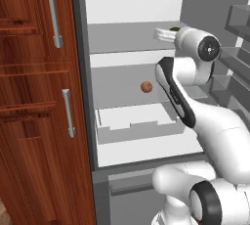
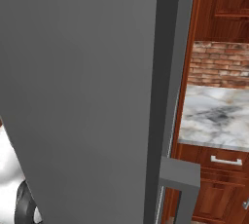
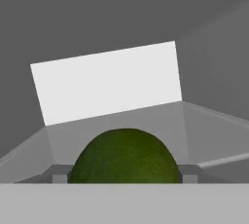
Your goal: Grab the onion and lime from the fridge, place them in the blender, close the lid, and turn on the blender to create a marinade.
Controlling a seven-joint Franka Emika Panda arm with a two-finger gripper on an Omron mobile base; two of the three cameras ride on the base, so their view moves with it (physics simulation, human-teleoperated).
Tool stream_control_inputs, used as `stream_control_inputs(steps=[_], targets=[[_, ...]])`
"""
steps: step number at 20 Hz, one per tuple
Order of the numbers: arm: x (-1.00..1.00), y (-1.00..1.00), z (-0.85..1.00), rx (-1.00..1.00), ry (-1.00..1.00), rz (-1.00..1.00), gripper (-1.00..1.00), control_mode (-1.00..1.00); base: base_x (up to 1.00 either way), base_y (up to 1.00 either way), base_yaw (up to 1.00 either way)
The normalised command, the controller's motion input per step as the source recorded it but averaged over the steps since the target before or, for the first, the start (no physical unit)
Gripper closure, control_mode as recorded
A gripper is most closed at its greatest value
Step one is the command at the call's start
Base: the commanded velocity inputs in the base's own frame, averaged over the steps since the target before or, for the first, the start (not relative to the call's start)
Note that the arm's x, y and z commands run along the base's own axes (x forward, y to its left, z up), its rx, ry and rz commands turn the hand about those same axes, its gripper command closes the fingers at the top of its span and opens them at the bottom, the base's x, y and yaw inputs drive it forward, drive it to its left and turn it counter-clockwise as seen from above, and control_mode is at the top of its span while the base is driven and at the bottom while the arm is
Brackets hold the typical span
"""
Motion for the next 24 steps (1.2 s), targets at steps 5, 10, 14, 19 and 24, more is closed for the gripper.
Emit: stream_control_inputs(steps=[5,10,14,19,24], targets=[[-1.0,0.45,0.23,0.0,0.16,0.0,1.0,-1.0,0.0,0.0,0.0],[-1.0,0.56,0.02,0.0,0.49,0.02,1.0,-1.0,0.0,0.0,0.0],[-1.0,0.26,-0.22,0.0,0.48,0.06,1.0,-1.0,0.0,0.0,0.0],[-1.0,0.0,-0.59,0.03,0.32,0.14,1.0,-1.0,0.0,0.0,0.0],[-0.95,-0.09,-0.86,0.0,0.06,0.06,1.0,-1.0,0.0,0.0,0.0]])
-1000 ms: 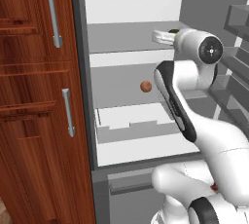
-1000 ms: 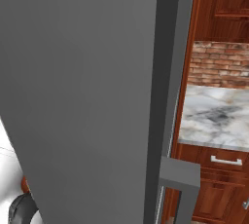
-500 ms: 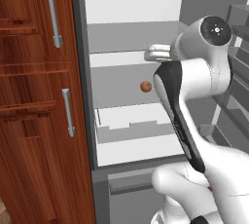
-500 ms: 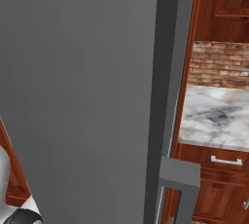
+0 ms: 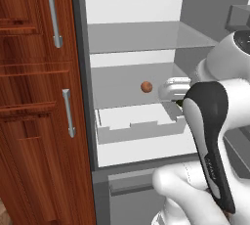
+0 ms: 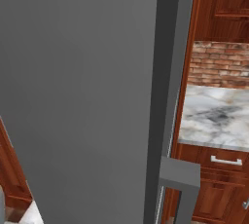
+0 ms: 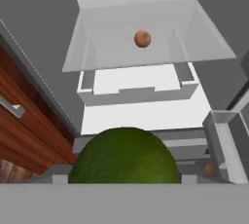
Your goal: Grab the onion and lime from the fridge, place them in the blender, close the lid, and turn on the blender to create a marinade.
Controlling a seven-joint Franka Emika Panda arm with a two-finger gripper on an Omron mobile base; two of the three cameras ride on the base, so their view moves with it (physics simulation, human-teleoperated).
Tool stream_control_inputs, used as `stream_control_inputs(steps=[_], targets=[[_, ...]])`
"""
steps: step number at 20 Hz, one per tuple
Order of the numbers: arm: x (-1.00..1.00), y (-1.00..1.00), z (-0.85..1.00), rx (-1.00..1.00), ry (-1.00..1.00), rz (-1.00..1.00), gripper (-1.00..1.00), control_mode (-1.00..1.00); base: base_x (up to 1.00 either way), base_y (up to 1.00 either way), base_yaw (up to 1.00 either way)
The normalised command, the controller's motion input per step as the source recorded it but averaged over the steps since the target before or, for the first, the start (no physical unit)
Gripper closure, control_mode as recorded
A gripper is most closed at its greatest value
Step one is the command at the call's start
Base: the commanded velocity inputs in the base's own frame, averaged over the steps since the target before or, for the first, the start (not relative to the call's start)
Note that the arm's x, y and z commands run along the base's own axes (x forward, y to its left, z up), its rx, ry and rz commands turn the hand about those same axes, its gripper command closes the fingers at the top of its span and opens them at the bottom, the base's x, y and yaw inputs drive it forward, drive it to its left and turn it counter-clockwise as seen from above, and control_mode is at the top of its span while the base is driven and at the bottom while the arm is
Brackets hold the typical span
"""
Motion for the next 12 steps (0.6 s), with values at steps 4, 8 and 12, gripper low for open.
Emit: stream_control_inputs(steps=[4,8,12], targets=[[-0.3,-0.03,-0.48,0.0,0.03,0.03,1.0,-1.0,0.0,0.0,0.0],[0.0,0.0,0.0,0.0,0.0,0.0,1.0,-1.0,0.0,0.0,0.0],[-0.29,0.0,-0.01,0.0,0.03,0.0,1.0,-1.0,0.0,0.0,0.0]])
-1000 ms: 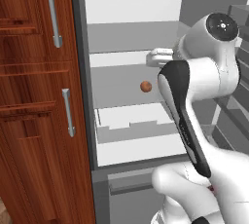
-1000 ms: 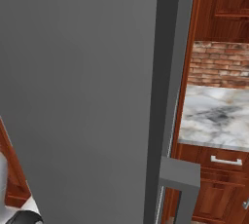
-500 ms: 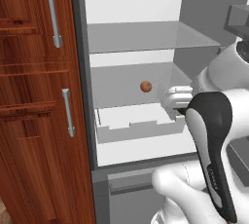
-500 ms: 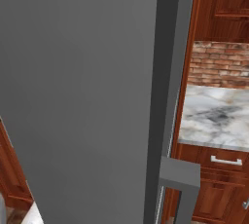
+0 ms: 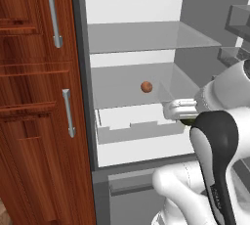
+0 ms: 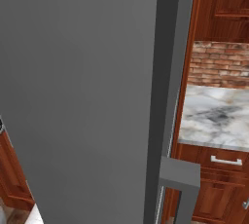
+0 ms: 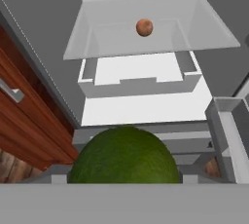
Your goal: Grab the onion and lime from the fridge, place them in the blender, close the lid, and turn on the blender to create a marinade.
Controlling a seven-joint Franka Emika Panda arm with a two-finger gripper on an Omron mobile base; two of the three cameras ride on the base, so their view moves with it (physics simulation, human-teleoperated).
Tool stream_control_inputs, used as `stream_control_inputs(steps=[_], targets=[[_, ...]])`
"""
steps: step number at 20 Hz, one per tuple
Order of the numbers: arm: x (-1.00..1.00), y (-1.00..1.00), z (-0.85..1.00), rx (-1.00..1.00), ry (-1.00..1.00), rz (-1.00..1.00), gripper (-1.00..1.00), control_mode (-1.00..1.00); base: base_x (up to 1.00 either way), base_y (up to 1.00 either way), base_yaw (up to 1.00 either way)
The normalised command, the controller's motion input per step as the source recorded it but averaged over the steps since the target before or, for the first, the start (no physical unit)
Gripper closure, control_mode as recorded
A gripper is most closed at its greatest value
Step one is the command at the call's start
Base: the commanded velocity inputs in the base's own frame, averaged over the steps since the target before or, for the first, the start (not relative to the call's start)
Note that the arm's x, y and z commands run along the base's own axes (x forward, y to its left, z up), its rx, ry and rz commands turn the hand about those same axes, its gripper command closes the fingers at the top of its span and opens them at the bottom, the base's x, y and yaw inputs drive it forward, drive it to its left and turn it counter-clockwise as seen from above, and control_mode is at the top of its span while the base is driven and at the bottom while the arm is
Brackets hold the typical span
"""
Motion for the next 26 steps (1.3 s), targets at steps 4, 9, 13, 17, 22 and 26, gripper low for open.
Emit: stream_control_inputs(steps=[4,9,13,17,22,26], targets=[[-0.59,0.0,-0.05,0.0,0.05,0.0,1.0,-1.0,0.0,0.0,0.0],[-0.3,0.0,-0.02,0.0,0.01,0.0,1.0,1.0,-0.47,0.0,0.0],[0.0,0.0,0.0,0.0,0.0,0.0,1.0,1.0,-0.72,0.0,-0.11],[0.0,0.0,0.0,0.0,0.0,0.0,1.0,1.0,-0.5,0.0,-0.4],[0.0,0.0,0.0,0.0,0.0,0.0,1.0,1.0,-0.53,0.0,-0.62],[0.0,0.0,0.0,0.0,0.0,0.0,1.0,1.0,-0.7,-0.02,-0.72]])
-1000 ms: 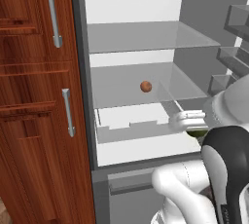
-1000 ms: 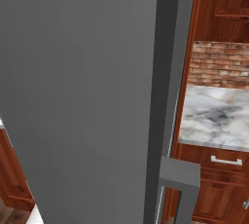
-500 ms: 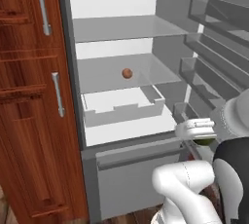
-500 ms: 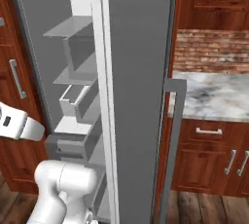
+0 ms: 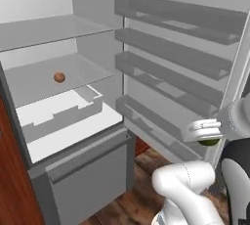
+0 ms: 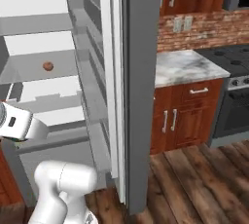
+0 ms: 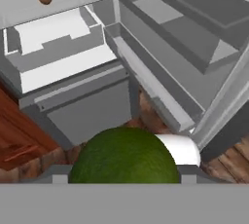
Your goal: Grab the onion and lime from the fridge, place them in the blender, close the lid, and turn on the blender to create a marinade.
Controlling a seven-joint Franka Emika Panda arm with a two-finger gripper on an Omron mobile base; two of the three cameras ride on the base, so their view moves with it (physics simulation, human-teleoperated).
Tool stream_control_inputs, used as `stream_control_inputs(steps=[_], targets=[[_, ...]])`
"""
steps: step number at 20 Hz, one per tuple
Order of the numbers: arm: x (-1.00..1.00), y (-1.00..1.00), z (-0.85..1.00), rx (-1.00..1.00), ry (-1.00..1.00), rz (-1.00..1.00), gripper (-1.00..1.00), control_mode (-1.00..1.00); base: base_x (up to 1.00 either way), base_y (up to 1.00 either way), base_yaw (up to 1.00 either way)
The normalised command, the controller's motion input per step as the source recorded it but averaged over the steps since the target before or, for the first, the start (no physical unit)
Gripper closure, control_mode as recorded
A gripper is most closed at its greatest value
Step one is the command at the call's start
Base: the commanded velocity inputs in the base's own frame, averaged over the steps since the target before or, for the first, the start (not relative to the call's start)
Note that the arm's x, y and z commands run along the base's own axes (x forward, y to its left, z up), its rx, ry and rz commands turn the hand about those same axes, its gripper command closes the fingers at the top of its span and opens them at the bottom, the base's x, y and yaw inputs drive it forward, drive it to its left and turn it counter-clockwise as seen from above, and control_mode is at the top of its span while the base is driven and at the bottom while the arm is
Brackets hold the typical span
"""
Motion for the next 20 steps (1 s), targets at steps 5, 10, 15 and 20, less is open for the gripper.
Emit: stream_control_inputs(steps=[5,10,15,20], targets=[[0.0,0.0,0.0,0.0,0.0,0.0,1.0,1.0,-0.81,0.0,-0.71],[0.0,0.0,0.0,0.0,0.0,0.0,1.0,1.0,-0.65,-0.04,-0.74],[0.0,0.0,0.0,0.0,0.0,0.0,1.0,1.0,-0.03,-0.66,-0.71],[0.0,0.0,0.0,0.0,0.0,0.0,1.0,1.0,0.5,-0.8,-0.51]])
